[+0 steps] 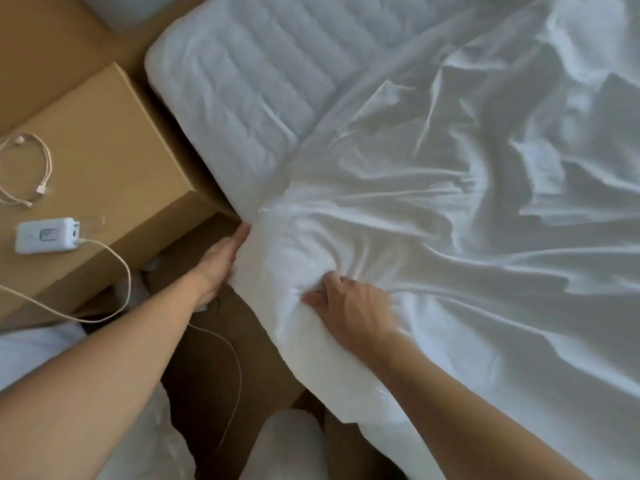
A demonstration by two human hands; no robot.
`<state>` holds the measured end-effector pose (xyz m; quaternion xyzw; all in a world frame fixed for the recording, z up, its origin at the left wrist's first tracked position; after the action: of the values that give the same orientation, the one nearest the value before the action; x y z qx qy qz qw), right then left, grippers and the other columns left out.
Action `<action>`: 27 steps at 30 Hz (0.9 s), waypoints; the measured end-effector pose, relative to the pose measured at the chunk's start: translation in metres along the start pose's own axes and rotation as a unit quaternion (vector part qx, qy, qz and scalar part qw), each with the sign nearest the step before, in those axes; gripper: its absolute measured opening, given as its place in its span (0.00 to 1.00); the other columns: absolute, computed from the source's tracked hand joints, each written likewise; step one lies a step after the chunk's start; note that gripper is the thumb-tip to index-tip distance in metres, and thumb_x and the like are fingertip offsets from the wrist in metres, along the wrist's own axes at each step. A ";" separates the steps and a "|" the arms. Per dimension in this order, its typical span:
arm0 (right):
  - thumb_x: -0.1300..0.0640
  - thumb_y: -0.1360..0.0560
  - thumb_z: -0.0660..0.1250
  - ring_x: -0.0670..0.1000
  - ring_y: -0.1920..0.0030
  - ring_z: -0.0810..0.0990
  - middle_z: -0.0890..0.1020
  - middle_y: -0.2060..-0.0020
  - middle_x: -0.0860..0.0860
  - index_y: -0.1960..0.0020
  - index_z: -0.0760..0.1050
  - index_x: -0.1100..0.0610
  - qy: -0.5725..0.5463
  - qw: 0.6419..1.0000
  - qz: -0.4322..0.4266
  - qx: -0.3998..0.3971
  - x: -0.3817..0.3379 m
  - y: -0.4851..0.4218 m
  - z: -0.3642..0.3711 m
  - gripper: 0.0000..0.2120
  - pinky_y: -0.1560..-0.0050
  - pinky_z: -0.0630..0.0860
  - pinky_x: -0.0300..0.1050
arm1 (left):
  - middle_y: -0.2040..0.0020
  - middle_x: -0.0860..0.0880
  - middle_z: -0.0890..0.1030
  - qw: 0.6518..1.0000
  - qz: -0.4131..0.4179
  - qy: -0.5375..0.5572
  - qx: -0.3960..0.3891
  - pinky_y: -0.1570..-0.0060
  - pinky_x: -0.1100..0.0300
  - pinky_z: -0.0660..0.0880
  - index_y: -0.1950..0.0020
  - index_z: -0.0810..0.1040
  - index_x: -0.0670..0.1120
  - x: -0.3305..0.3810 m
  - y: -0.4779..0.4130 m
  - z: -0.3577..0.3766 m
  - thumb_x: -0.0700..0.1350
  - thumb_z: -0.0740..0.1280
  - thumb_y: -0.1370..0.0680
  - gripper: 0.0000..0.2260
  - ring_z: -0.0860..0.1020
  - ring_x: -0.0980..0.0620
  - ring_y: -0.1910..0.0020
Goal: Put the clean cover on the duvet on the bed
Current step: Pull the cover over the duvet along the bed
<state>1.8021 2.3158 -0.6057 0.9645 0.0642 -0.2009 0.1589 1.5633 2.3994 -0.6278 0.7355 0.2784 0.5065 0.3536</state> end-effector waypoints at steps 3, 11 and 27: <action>0.36 0.18 0.54 0.60 0.59 0.84 0.85 0.59 0.54 0.51 0.74 0.52 -0.027 0.999 0.007 -0.015 0.006 0.007 0.013 0.22 0.63 0.67 0.48 | 0.52 0.55 0.87 0.997 0.017 0.040 0.060 0.51 0.55 0.80 0.49 0.84 0.57 -0.013 0.003 -0.010 0.77 0.72 0.37 0.29 0.86 0.54 0.52; 0.27 0.22 0.49 0.52 0.59 0.80 0.80 0.58 0.47 0.53 0.72 0.52 0.009 1.000 -0.020 0.020 -0.019 0.052 0.019 0.29 0.62 0.73 0.47 | 0.66 0.47 0.76 0.956 0.100 -0.034 0.274 0.63 0.55 0.69 0.66 0.72 0.46 -0.055 0.035 -0.059 0.62 0.65 0.20 0.23 0.74 0.49 0.64; 0.37 0.25 0.63 0.50 0.81 0.67 0.67 0.79 0.45 0.66 0.63 0.54 -0.066 0.980 -0.156 0.108 0.013 0.181 -0.027 0.23 0.77 0.54 0.33 | 0.46 0.48 0.85 0.951 0.001 0.291 0.103 0.51 0.52 0.84 0.44 0.80 0.45 -0.135 0.144 0.151 0.51 0.78 0.26 0.16 0.85 0.48 0.53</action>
<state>1.8577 2.1555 -0.5370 0.9386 0.1812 -0.2926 0.0244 1.6684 2.1740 -0.6216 0.5889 0.4192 0.6672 0.1796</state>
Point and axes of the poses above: each hand's wrist, its own y-axis away from the middle knuckle, its own z-axis out of the palm, x = y × z, the point moved 4 cm from there along -y, towards the middle knuckle
